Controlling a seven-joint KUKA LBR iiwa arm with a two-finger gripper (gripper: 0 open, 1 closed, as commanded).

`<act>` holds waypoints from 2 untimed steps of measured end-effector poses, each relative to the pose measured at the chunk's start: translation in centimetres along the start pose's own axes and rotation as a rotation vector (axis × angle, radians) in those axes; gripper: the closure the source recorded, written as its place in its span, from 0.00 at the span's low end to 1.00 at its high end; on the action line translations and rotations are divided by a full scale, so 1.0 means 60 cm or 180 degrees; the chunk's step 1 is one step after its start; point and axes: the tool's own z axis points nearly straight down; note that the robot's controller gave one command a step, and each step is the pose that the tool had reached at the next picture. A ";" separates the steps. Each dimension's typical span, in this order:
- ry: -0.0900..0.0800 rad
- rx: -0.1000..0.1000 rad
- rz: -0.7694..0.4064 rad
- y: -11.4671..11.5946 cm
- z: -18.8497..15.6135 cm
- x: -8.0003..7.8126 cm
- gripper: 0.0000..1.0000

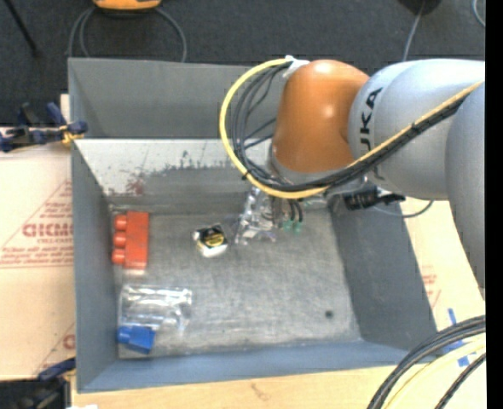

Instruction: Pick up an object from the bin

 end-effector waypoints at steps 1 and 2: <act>0.0022 0.0009 -0.0014 -0.003 0.008 -0.001 1.00; 0.0042 0.0015 -0.0388 0.002 0.140 -0.039 1.00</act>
Offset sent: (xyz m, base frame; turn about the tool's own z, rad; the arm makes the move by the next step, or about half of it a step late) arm -0.0008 -0.0016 -0.0057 -0.0067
